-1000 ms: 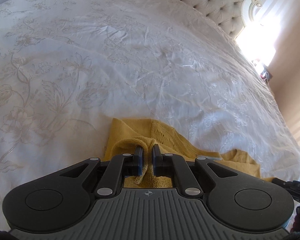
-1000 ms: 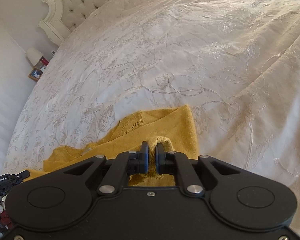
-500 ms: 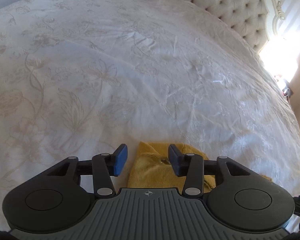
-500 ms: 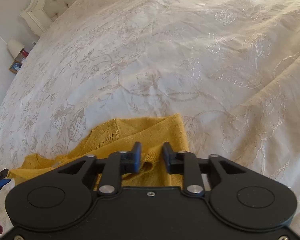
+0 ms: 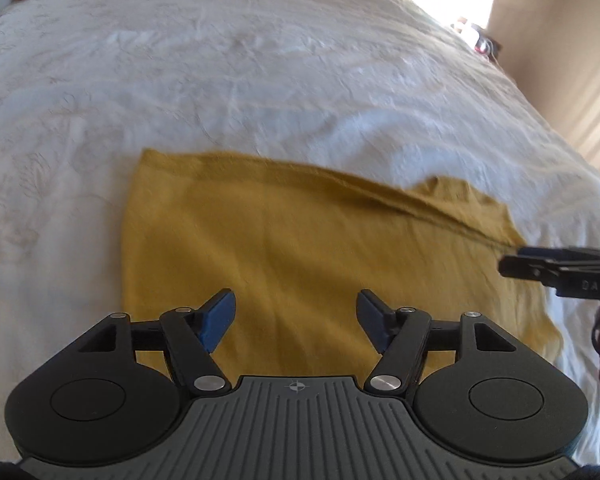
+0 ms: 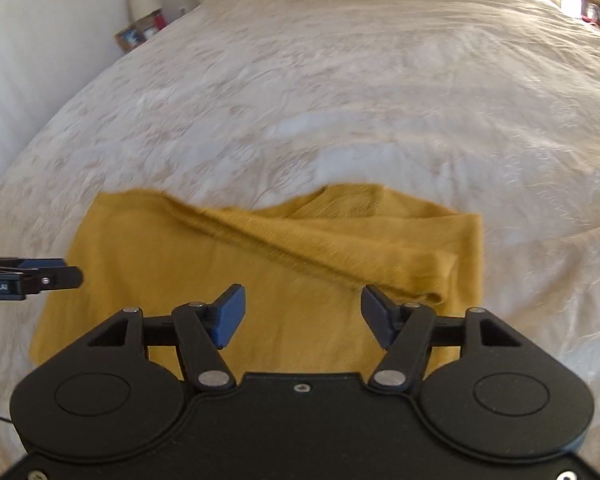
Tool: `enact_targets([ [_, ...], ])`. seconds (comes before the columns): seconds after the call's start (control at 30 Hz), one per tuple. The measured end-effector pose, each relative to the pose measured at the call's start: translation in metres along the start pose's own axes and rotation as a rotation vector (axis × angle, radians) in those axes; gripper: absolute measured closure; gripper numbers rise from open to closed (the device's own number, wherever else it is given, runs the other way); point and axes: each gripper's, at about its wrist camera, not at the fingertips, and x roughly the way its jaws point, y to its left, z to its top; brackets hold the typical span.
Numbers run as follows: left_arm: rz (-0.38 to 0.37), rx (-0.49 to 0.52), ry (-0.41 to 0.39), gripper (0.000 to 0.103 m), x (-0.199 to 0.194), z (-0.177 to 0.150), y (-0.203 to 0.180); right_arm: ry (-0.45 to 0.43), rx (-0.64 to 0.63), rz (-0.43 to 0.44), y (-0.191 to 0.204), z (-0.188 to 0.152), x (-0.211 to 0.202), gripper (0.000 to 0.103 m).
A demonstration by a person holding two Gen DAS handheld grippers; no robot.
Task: Fold small clothes
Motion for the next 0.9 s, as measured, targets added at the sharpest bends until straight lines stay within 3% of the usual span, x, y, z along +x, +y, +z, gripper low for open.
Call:
enact_targets([
  [0.13, 0.027, 0.012, 0.147, 0.038, 0.021, -0.035, -0.005, 0.05, -0.042, 0.042, 0.014, 0.0, 0.022, 0.035],
  [0.3, 0.02, 0.028, 0.146, 0.035, 0.013, -0.049, -0.002, 0.065, -0.038, -0.007, -0.003, 0.021, 0.046, 0.035],
  [0.47, -0.002, 0.011, 0.163, 0.032, 0.017, -0.045, 0.005, 0.09, 0.015, -0.151, -0.043, 0.058, 0.071, 0.035],
  [0.6, -0.007, 0.023, 0.168, 0.026, 0.02, -0.044, 0.003, 0.047, 0.086, -0.216, -0.059, 0.073, 0.061, 0.035],
  [0.73, -0.014, 0.036, 0.161, 0.017, 0.024, -0.044, -0.003, -0.005, 0.04, -0.162, -0.041, 0.061, 0.032, 0.02],
  [0.8, -0.022, 0.05, 0.163, 0.006, 0.027, -0.044, -0.007, 0.009, -0.005, -0.14, -0.026, 0.046, 0.022, 0.019],
  [0.9, -0.013, 0.088, 0.165, 0.0, 0.028, -0.049, -0.012, 0.065, -0.051, -0.141, -0.004, 0.018, 0.016, 0.011],
])
